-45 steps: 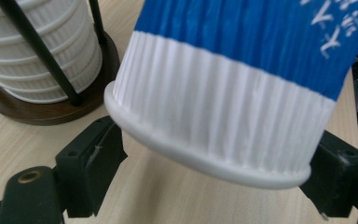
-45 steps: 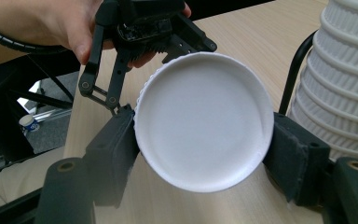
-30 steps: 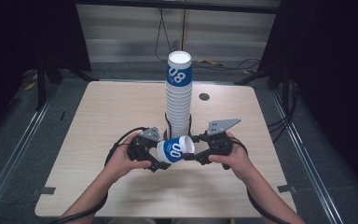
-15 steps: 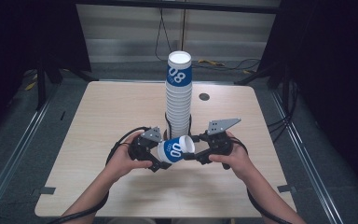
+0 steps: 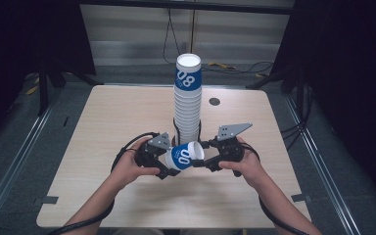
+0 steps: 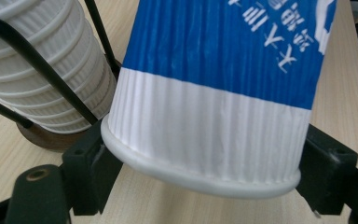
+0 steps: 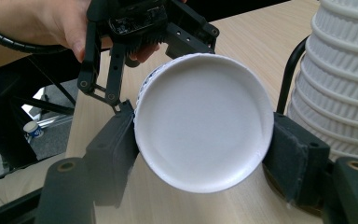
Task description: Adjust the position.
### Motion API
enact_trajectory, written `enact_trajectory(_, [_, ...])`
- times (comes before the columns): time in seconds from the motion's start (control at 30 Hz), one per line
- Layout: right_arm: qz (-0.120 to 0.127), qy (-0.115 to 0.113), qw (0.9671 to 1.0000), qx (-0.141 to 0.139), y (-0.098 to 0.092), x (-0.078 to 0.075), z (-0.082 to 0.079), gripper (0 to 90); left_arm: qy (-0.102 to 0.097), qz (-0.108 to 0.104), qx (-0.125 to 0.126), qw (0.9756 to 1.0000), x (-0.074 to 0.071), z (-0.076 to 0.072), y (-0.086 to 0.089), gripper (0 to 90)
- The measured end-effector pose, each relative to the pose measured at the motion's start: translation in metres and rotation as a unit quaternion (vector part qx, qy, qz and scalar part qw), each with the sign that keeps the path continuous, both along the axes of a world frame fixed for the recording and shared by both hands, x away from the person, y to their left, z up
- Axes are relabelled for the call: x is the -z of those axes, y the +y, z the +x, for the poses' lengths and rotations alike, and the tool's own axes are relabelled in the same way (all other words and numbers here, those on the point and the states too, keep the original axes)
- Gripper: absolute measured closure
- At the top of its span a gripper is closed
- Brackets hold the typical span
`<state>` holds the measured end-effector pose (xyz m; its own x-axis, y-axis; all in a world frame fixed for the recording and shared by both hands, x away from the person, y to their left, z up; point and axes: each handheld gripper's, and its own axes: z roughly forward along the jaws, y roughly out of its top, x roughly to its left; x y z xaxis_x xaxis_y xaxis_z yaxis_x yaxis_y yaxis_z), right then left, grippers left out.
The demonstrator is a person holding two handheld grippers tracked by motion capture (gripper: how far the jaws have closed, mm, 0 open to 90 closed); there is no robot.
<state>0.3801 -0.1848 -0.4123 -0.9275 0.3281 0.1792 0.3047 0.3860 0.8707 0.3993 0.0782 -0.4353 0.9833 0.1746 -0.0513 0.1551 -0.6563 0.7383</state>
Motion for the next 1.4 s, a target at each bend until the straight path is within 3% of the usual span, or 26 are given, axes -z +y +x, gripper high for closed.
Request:
enact_trajectory(0.1, [-0.001, -0.001, 1.0000, 0.000, 0.001, 0.000, 0.000, 29.6, 0.004, 0.004, 0.000, 1.0000, 0.000, 0.001, 0.001, 20.0])
enact_trajectory(0.13, [-0.002, -0.002, 1.0000, 0.002, 0.001, 0.000, 0.000, 29.5, 0.010, 0.000, 0.009, 0.9999, 0.000, 0.000, 0.002, 25.7])
enact_trajectory(0.17, [-0.008, -0.007, 0.9999, 0.006, 0.001, 0.000, 0.000, 29.5, 0.015, -0.003, 0.028, 0.9995, -0.001, 0.000, 0.003, 41.3])
enact_trajectory(0.2, [-0.013, -0.009, 0.9998, 0.010, 0.000, 0.000, 0.001, 29.5, 0.013, -0.005, 0.024, 0.9996, -0.001, -0.001, 0.002, 46.7])
enact_trajectory(0.27, [-0.003, -0.002, 1.0000, 0.008, -0.001, 0.001, 0.002, 29.5, 0.004, -0.007, 0.019, 0.9998, -0.002, -0.001, 0.001, 40.8])
enact_trajectory(0.37, [-0.006, -0.001, 1.0000, 0.003, 0.001, 0.001, 0.000, 29.5, 0.018, -0.004, 0.001, 0.9998, -0.004, 0.001, 0.001, 26.3])
enact_trajectory(0.53, [-0.009, -0.006, 0.9999, 0.003, 0.003, -0.001, 0.000, 29.5, 0.045, -0.011, -0.009, 0.9989, -0.004, 0.002, -0.001, 23.2])
enact_trajectory(0.67, [-0.008, -0.007, 0.9999, 0.003, 0.003, -0.001, 0.000, 29.5, 0.051, 0.004, -0.028, 0.9983, -0.005, 0.004, -0.001, 22.6])
enact_trajectory(0.73, [-0.003, -0.007, 1.0000, 0.004, 0.002, -0.002, 0.000, 29.5, 0.058, 0.008, -0.048, 0.9971, -0.005, 0.004, -0.001, 12.1])
enact_trajectory(0.8, [-0.003, -0.008, 1.0000, 0.002, 0.002, -0.002, -0.001, 29.6, 0.060, 0.006, -0.035, 0.9975, -0.006, 0.005, 0.000, 14.3])
enact_trajectory(0.97, [-0.005, -0.001, 1.0000, -0.002, 0.004, -0.001, -0.001, 29.6, 0.037, 0.011, -0.017, 0.9991, -0.006, 0.006, -0.003, 11.1])
enact_trajectory(1.03, [-0.005, -0.004, 1.0000, -0.004, 0.006, -0.002, -0.001, 29.6, 0.044, 0.001, -0.012, 0.9990, -0.007, 0.007, -0.005, 11.2])
enact_trajectory(1.4, [0.000, -0.005, 1.0000, -0.008, 0.008, -0.001, -0.001, 29.5, 0.042, 0.021, -0.003, 0.9989, -0.013, 0.005, -0.005, 17.3])
